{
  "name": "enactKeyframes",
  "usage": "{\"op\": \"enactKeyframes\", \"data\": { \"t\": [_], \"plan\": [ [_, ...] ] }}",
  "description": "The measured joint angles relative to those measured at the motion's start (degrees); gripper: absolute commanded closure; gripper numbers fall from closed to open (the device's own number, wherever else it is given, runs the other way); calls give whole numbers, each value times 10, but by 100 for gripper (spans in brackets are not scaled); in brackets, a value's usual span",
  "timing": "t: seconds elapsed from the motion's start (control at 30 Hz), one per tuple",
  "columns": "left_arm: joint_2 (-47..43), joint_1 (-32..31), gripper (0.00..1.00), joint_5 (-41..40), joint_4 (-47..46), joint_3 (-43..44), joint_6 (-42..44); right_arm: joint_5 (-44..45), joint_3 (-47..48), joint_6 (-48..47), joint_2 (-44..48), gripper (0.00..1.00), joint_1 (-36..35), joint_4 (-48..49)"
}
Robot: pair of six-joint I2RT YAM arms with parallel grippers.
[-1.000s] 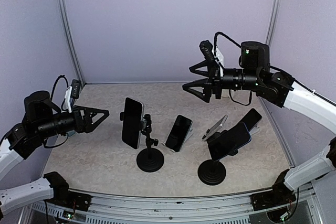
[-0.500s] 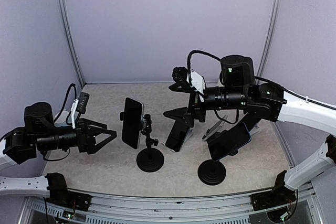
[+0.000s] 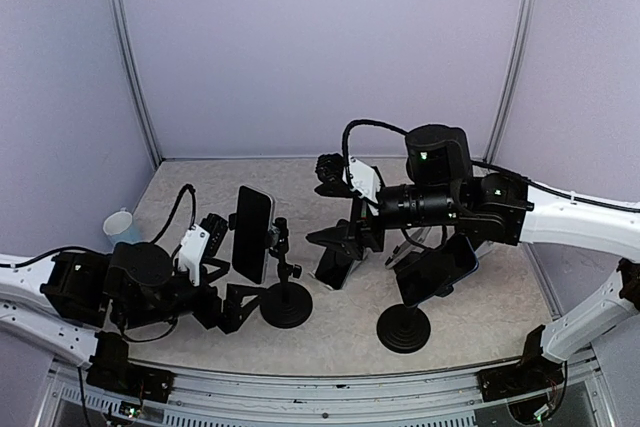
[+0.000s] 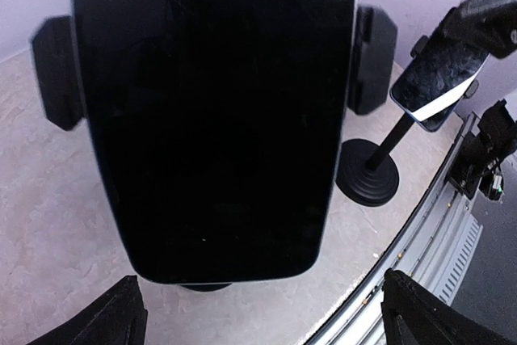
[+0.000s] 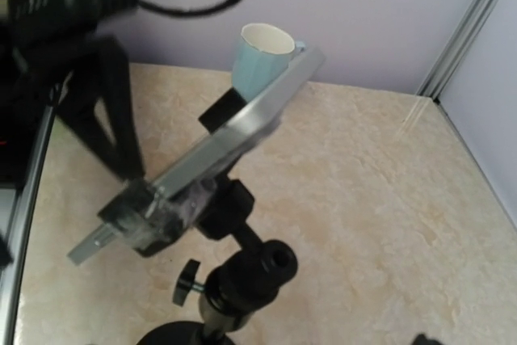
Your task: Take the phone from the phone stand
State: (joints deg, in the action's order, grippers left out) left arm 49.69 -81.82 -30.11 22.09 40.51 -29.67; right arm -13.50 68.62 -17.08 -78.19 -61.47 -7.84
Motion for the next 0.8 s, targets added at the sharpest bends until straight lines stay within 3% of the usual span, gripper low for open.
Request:
{"op": "enactKeyframes", "data": {
  "t": [0.23,0.47,0.8],
  "plan": [
    [-42,40,1,-20,-19,-2,4,5,-3,0,-6,18,-2,7],
    [-22,99,1,42,-56,-7,37,4,-5,-1,-10,19,-2,13],
    [21,111,1,92,-90,-7,66,-6,-8,-3,-13,23,-2,13]
  ]
}}
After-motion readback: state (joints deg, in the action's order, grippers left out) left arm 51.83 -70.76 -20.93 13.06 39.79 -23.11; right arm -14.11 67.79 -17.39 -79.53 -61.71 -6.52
